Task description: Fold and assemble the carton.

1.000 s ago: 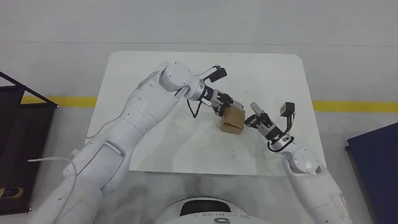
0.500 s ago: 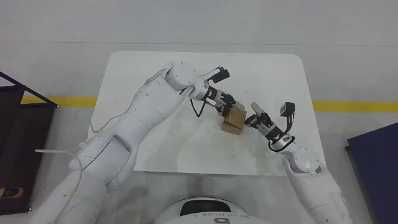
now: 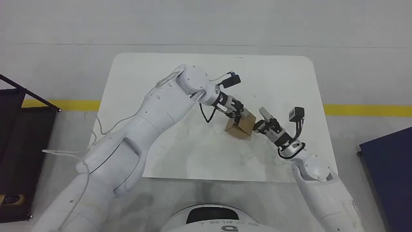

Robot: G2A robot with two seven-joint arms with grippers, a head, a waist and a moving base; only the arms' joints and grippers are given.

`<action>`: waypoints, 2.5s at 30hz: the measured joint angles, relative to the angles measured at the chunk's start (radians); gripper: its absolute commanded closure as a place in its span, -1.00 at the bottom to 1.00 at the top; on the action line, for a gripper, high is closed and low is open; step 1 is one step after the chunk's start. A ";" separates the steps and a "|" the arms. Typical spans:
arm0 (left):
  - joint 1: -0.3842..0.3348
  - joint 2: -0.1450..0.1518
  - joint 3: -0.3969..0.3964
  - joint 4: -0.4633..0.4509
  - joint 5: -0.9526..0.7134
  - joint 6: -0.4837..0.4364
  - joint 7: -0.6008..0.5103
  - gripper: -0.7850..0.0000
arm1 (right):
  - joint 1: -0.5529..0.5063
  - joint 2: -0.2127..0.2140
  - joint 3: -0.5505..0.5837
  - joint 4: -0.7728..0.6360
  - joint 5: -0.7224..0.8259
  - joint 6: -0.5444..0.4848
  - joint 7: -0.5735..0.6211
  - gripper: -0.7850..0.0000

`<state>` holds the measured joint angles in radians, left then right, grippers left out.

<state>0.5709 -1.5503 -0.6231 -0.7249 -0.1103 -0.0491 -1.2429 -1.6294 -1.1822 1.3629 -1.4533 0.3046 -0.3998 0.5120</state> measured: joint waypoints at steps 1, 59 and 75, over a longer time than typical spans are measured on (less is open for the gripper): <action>0.000 -0.001 0.000 0.002 0.000 -0.002 -0.001 1.00 | -0.001 0.000 0.000 0.000 0.000 -0.001 0.000 -1.00; 0.171 0.027 -0.182 -0.019 -0.226 -0.238 0.116 1.00 | 0.004 -0.003 -0.014 0.013 -0.003 -0.005 -0.008 -1.00; 0.131 0.031 -0.171 0.003 -0.178 -0.160 0.046 1.00 | 0.013 -0.002 -0.003 0.018 -0.002 0.004 -0.018 -1.00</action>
<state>0.7024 -1.5193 -0.7938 -0.7220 -0.2884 -0.2095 -1.1973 -1.6161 -1.1846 1.3602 -1.4357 0.3028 -0.3954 0.4941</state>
